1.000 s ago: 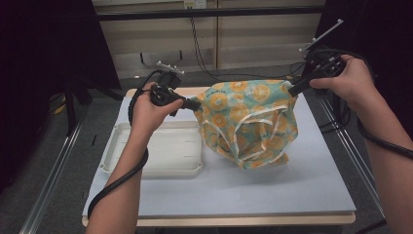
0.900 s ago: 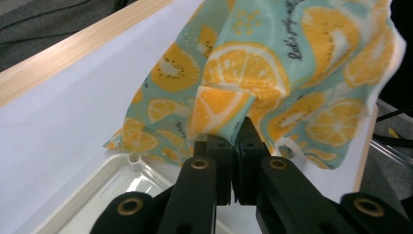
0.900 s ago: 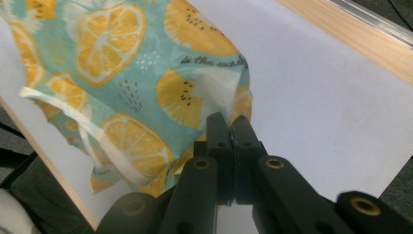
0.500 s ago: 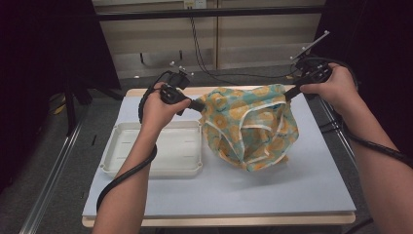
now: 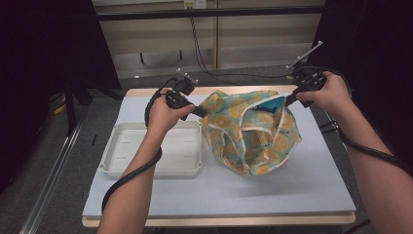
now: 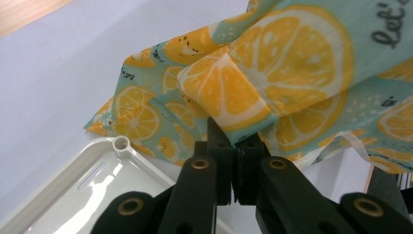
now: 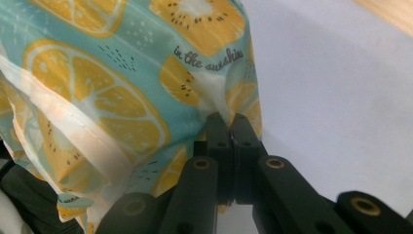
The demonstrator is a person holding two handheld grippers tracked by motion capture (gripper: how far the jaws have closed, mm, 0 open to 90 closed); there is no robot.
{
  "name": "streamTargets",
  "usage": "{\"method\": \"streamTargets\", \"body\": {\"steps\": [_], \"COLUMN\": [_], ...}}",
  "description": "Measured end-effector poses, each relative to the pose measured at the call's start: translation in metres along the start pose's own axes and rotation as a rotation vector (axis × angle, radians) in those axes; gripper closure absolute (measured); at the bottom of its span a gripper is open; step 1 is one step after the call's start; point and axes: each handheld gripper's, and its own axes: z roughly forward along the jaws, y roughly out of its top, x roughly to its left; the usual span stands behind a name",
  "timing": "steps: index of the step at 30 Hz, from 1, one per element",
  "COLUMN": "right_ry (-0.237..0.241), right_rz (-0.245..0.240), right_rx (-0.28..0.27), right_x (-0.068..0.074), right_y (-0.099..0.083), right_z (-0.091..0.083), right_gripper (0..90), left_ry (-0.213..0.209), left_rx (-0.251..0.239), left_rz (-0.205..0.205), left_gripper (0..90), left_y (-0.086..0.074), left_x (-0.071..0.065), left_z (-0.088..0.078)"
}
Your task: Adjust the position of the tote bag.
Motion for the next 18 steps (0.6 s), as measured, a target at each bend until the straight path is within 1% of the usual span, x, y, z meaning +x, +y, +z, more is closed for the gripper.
{"method": "streamTargets", "body": {"steps": [1,2,3,4,5,6,7,8,9,10,11,12,13,14,15,16,17,18], "right_ry": [-0.002,-0.003,-0.002,-0.002,-0.004,-0.006,-0.005,-0.004,-0.004,-0.007,-0.009,-0.008,-0.008,-0.008,-0.008,-0.010,-0.010,-0.009], "right_rz": [0.004,-0.001,-0.002,-0.002,-0.002,0.000,0.001,0.001,0.001,-0.002,0.000,-0.002,-0.002,-0.002,-0.001,0.000,0.000,-0.002], "right_rx": [0.001,0.000,0.001,0.001,-0.002,-0.004,-0.001,-0.001,-0.001,-0.001,0.000,0.001,0.001,0.001,0.003,0.004,0.004,0.007], "right_x": [0.000,0.000,0.001,0.001,0.001,0.001,0.001,0.001,0.001,0.002,0.002,0.002,0.002,0.003,0.003,0.003,0.003,0.004], "right_y": [0.000,0.000,-0.001,-0.001,-0.001,-0.001,-0.001,-0.001,-0.001,-0.001,-0.001,-0.001,-0.001,-0.001,-0.001,-0.001,-0.001,-0.001], "right_z": [-0.001,-0.001,-0.002,-0.002,-0.003,-0.004,-0.005,-0.007,-0.007,-0.008,-0.009,-0.009,-0.009,-0.009,-0.009,-0.010,-0.010,-0.010], "right_gripper": [89.8,89.7,89.7,89.7,89.6,89.6,89.5,89.5,89.5,89.5,89.5,89.5,89.5,89.6,89.6,89.6,89.6,89.5], "left_ry": [0.002,0.001,0.003,0.003,0.018,0.024,0.018,0.018,0.022,0.040,0.040,0.046,0.046,0.059,0.073,0.079,0.079,0.085], "left_rx": [0.007,0.004,0.003,0.003,-0.001,0.007,0.000,-0.008,-0.024,-0.009,-0.009,-0.001,-0.001,0.001,-0.006,-0.012,-0.012,-0.009], "left_rz": [0.010,0.009,0.019,0.019,0.015,0.033,0.044,0.049,0.043,0.075,0.075,0.100,0.100,0.100,0.103,0.118,0.118,0.132], "left_gripper": [86.8,84.9,82.2,78.5,78.5,71.8,67.9,61.0,61.0,50.4,45.9,42.4,38.0,38.0,34.2,32.6,31.0,29.9], "left_y": [-0.001,-0.001,-0.002,-0.002,-0.003,-0.003,-0.004,-0.004,-0.004,-0.003,-0.003,-0.001,-0.001,0.000,0.001,0.003,0.003,0.004], "left_x": [-0.001,-0.002,-0.003,-0.003,-0.004,-0.004,-0.005,-0.006,-0.009,-0.012,-0.012,-0.015,-0.015,-0.018,-0.021,-0.026,-0.026,-0.029], "left_z": [-0.001,-0.002,-0.003,-0.003,-0.005,-0.007,-0.010,-0.012,-0.014,-0.019,-0.019,-0.024,-0.024,-0.028,-0.031,-0.038,-0.038,-0.041]}}
